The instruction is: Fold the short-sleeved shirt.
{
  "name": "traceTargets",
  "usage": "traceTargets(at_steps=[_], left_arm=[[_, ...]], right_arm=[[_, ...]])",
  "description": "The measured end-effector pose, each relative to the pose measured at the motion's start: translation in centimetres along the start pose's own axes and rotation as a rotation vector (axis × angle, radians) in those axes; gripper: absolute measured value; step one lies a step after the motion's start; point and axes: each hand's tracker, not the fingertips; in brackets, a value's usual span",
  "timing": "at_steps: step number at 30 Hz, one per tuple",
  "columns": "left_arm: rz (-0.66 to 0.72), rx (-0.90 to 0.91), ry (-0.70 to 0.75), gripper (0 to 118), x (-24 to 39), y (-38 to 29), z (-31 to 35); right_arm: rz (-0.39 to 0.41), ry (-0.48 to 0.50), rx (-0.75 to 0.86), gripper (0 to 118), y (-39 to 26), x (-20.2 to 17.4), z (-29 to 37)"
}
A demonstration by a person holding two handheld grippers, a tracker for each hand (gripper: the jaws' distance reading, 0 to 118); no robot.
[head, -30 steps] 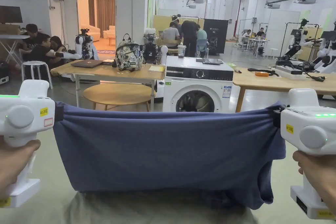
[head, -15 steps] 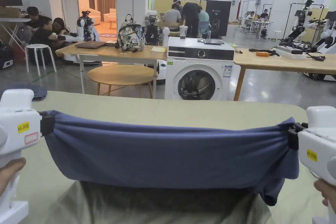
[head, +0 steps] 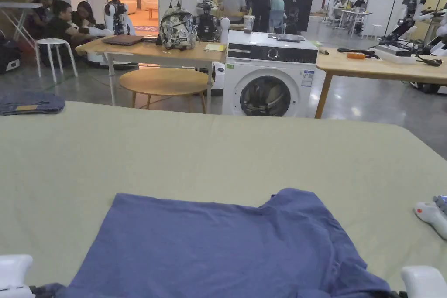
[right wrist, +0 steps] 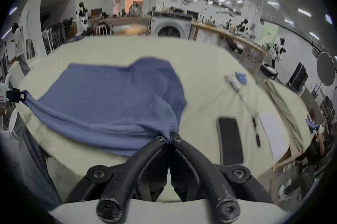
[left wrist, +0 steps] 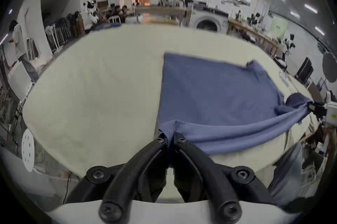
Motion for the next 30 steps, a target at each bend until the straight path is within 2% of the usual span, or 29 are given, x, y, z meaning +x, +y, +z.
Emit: traceTargets(at_steps=[5, 10, 13, 14, 17, 18, 19, 20, 23, 28, 30], left_arm=[[0.000, -0.177, 0.007, 0, -0.7, -2.1, -4.1], [-0.012, -0.196, 0.028, 0, -0.6, -2.4, -5.7], [-0.007, -0.210, 0.026, 0, -0.7, -2.2, -5.9], [-0.004, -0.211, 0.024, 0, -0.5, -2.4, -5.6], [0.007, -0.204, 0.016, 6, -0.5, -2.1, -5.2], [0.012, -0.201, 0.011, 14, -0.5, -2.2, -4.9], [0.020, -0.187, 0.006, 23, -0.4, -2.0, -4.5], [0.025, -0.171, 0.003, 34, -0.3, -1.8, -4.1], [0.035, -0.121, -0.001, 43, 0.0, -0.8, -3.3], [0.023, 0.003, -0.014, 43, 1.7, 1.2, -2.1], [0.004, 0.077, -0.018, 43, 2.5, 1.8, -1.9]], right_arm=[[-0.006, 0.013, -0.168, 0, -3.6, 0.7, -3.6], [-0.041, 0.030, -0.295, 0, -6.0, 1.1, -6.8], [-0.034, 0.024, -0.268, 3, -6.5, 0.7, -7.1], [-0.029, 0.020, -0.268, 7, -6.4, 0.5, -7.0], [-0.022, -0.005, -0.272, 30, -5.8, 0.7, -6.6], [-0.018, -0.012, -0.272, 49, -5.5, 0.7, -6.2], [-0.014, -0.021, -0.264, 63, -5.1, 0.6, -5.5], [-0.007, -0.042, -0.242, 67, -4.6, 0.4, -4.6], [0.011, -0.054, -0.169, 67, -2.9, 0.3, -2.6], [0.025, -0.095, -0.045, 67, -0.3, -0.4, -0.6], [0.014, -0.058, 0.015, 67, 0.3, -0.9, -0.1]])
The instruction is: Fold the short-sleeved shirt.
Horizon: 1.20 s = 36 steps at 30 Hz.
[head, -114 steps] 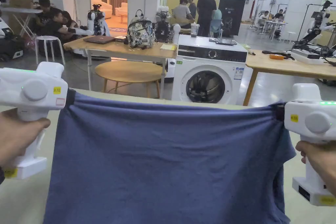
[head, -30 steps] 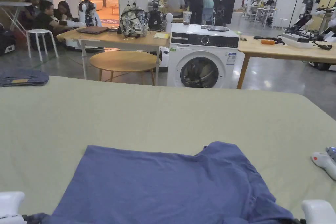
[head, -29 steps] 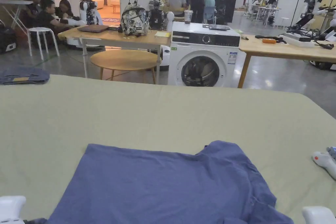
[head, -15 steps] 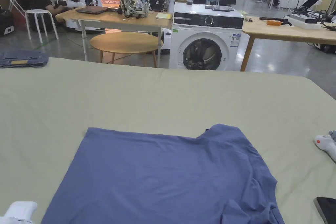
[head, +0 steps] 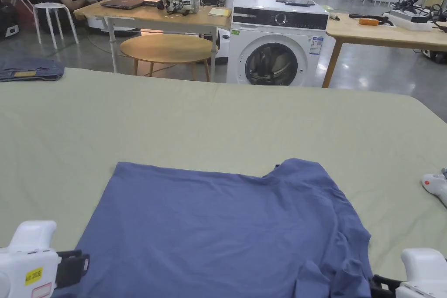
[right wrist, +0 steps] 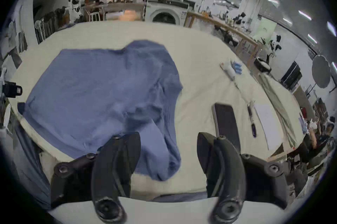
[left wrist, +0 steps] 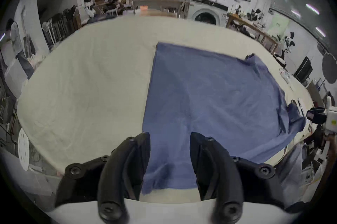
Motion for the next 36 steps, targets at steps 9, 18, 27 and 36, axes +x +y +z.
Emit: traceTargets(at_steps=[9, 18, 27, 36], left_arm=[[-0.034, 0.251, 0.008, 25, 4.7, 1.5, 1.2], [-0.068, 0.475, 0.050, 0, 7.1, 1.4, 1.6], [-0.094, 0.300, 0.083, 0, 5.7, 1.0, 1.3], [0.031, -0.083, 0.055, 8, -1.4, -0.8, 0.7]], right_arm=[[-0.126, 0.043, 0.248, 52, 1.1, -3.4, -0.3], [-0.198, 0.052, 0.500, 0, 1.6, -7.5, 0.0], [-0.169, 0.087, 0.478, 0, 2.4, -9.3, -0.5], [-0.141, 0.104, 0.381, 0, 1.8, -9.8, -2.0]])
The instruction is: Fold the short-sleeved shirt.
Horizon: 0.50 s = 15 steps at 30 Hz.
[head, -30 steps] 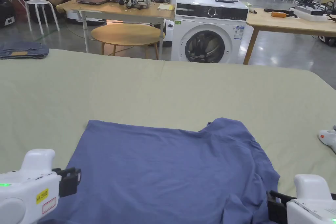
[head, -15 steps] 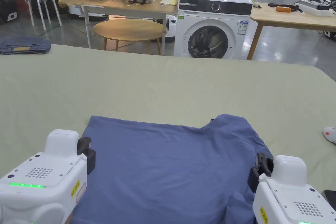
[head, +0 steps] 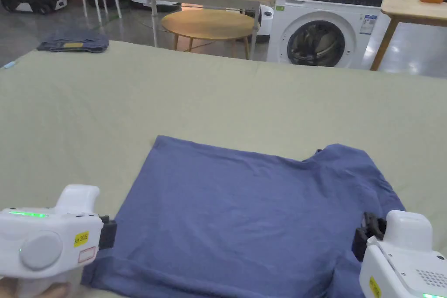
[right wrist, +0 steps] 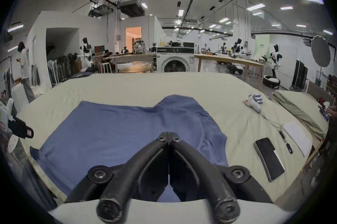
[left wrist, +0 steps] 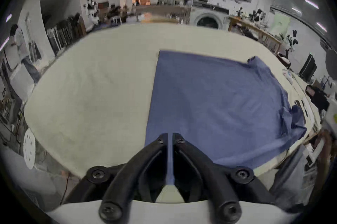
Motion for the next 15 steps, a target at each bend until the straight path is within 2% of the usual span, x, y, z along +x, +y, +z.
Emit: traceTargets(at_steps=[2, 6, 12, 15], left_arm=[[0.011, -0.044, 0.026, 41, -1.2, -0.2, -0.3], [0.037, -0.133, 0.051, 62, -2.7, -0.6, -1.6], [0.050, -0.295, 0.031, 64, -2.1, -2.4, -5.2], [-0.003, -0.273, 0.080, 64, -0.9, -2.8, -5.7]], right_arm=[[0.010, -0.003, -0.017, 0, -0.3, -0.2, -0.2], [0.012, 0.002, -0.047, 0, -0.8, -0.3, -0.5], [0.019, 0.000, -0.079, 0, -1.2, -0.2, -0.5], [0.021, -0.004, -0.098, 0, -1.3, 0.2, -0.4]])
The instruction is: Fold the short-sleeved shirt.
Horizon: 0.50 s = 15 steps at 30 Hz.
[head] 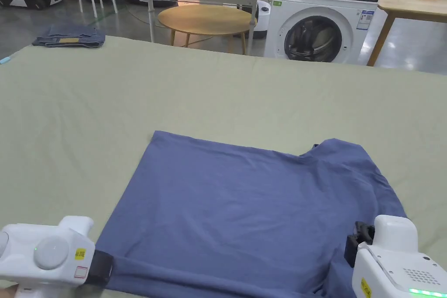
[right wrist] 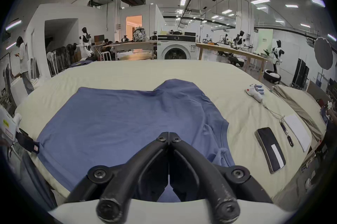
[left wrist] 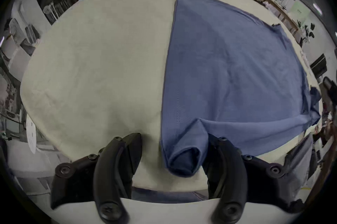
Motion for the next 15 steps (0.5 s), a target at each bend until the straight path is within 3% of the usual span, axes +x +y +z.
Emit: traceTargets(at_steps=[2, 4, 5, 6, 7, 11, 13, 15], left_arm=[[-0.023, 0.003, 0.019, 63, 0.8, -0.1, 0.7], [-0.066, 0.013, 0.017, 51, 1.2, -0.2, 1.2], [-0.064, 0.026, 0.000, 37, 1.2, -0.2, 1.6], [-0.056, 0.026, -0.023, 14, 1.3, -0.2, 1.7], [-0.034, 0.027, -0.089, 1, 1.4, -0.2, 1.8], [-0.095, 0.018, -0.013, 1, 1.9, -0.3, 1.1], [-0.104, 0.021, -0.002, 1, 2.3, -0.4, 1.4], [-0.105, 0.024, -0.001, 1, 2.3, -0.6, 1.5]], right_arm=[[-0.001, -0.001, -0.014, 0, -0.1, 0.3, 0.2], [0.000, -0.005, -0.036, 0, -0.2, 0.7, 0.2], [0.004, -0.011, -0.065, 0, -0.2, 0.9, 0.2], [0.001, -0.012, -0.098, 0, -0.1, 1.2, 0.3], [-0.001, -0.013, -0.127, 0, 0.0, 1.5, 0.4], [0.039, -0.053, -0.232, 1, -0.1, 3.3, 0.8], [0.052, -0.058, -0.298, 20, -0.1, 4.4, 1.2], [0.040, -0.057, -0.360, 53, -0.5, 5.9, 1.3]])
